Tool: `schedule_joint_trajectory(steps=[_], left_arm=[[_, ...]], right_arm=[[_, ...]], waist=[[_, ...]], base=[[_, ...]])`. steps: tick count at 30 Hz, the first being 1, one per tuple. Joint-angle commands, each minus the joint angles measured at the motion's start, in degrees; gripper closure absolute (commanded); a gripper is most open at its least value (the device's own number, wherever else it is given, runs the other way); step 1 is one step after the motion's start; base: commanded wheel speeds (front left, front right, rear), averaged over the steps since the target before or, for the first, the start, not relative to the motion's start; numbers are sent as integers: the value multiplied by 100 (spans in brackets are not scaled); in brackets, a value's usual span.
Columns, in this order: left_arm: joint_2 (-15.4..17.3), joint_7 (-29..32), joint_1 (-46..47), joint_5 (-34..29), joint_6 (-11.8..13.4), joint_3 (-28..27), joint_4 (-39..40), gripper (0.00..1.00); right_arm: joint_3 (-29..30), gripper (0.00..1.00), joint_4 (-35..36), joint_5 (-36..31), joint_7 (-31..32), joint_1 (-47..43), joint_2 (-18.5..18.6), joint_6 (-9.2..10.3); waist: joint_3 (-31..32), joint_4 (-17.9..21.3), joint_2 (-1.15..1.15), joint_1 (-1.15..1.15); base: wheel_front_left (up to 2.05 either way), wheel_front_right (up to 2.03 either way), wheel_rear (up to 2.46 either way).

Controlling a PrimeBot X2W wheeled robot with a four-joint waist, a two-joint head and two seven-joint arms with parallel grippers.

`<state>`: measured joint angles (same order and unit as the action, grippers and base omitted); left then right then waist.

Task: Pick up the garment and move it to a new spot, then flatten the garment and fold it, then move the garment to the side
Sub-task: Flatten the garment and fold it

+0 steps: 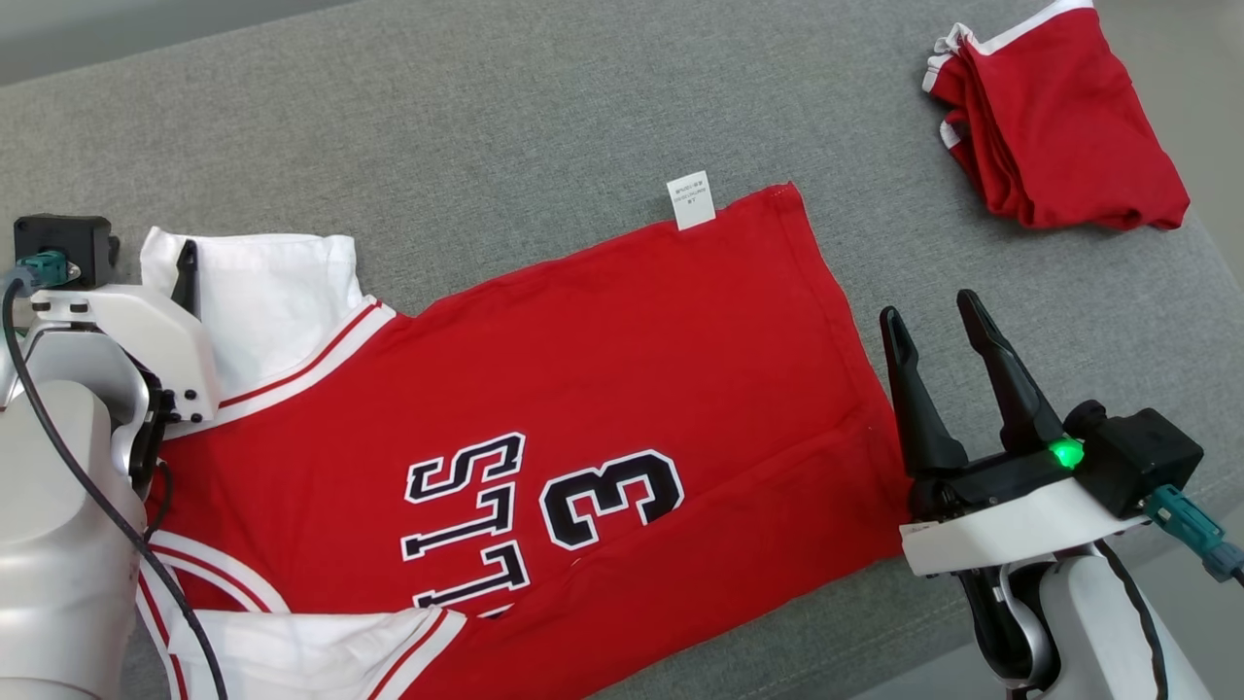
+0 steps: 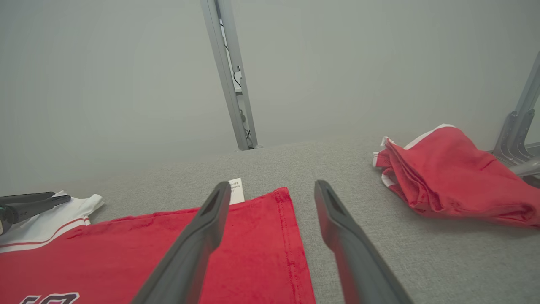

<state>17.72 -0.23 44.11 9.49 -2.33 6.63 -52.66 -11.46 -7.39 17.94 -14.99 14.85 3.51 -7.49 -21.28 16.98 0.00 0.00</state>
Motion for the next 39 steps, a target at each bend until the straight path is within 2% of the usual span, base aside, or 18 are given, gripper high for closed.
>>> schedule_joint_trajectory(steps=[1, 7, 10, 14, 19, 27, 31, 39], left_arm=[[31, 27, 126, 8, -81, 35, -102, 100], [-120, -330, 260, 182, -260, 62, -260, 100], [-191, -630, 254, 202, -332, 152, -167, 100], [-357, -963, 148, 253, -425, 318, 89, 100], [-597, -1212, -144, 327, -466, 525, 587, 100], [-924, -1262, -777, 360, -489, 895, 1644, 100], [-1031, -1257, -1029, 400, -400, 970, 2199, 100], [-1130, -1095, -1382, 421, -337, 1182, 2986, 100]], right_arm=[[38, 0, 30, -13, -25, 48, 5, 0], [222, 0, -42, -62, -25, 22, 37, 0], [267, 0, -134, -75, -25, 15, 169, 0], [339, 0, -508, 5, -23, 171, 426, 0], [257, 0, -1134, 196, 211, 614, 950, 0], [-382, 0, -2231, 851, 716, 1440, 1933, 1], [-829, 0, -2690, 1114, 858, 1811, 2367, 1], [-1589, 0, -3394, 1731, 1024, 2397, 2886, 1]], waist=[[1, -14, 0, 0], [82, -239, 0, 0], [159, -419, 0, 0], [263, -734, 0, 0], [378, -1203, 0, 0], [460, -1924, 0, 0], [389, -2186, 0, 0], [171, -2525, 0, 0]], base=[[0, 0, 0], [0, 0, 0], [0, 0, 0], [0, 0, 0], [0, 0, 0], [0, 0, 0], [0, 0, 0], [0, 0, 0]])
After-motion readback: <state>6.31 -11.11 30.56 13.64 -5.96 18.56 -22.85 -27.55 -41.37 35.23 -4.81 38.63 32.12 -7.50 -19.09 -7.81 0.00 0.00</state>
